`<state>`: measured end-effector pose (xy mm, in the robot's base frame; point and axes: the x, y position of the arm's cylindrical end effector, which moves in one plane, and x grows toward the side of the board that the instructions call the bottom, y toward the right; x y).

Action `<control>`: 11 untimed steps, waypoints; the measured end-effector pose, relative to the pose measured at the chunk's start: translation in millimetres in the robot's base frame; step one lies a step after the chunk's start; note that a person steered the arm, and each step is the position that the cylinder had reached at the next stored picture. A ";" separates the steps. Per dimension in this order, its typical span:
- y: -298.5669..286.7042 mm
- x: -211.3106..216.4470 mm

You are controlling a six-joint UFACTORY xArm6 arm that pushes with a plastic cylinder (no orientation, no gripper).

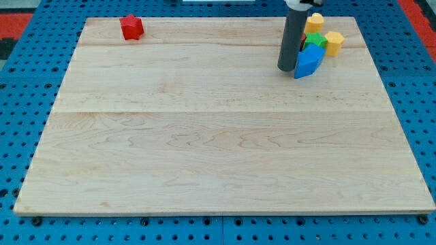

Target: Move your arm towards the red star

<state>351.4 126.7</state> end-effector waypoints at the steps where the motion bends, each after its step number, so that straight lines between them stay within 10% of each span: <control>1: 30.1 3.2; 4: 51.3 47.1; 7: -3.9 -32.4; 10: -393.1 -77.2; 11: -409.1 -131.1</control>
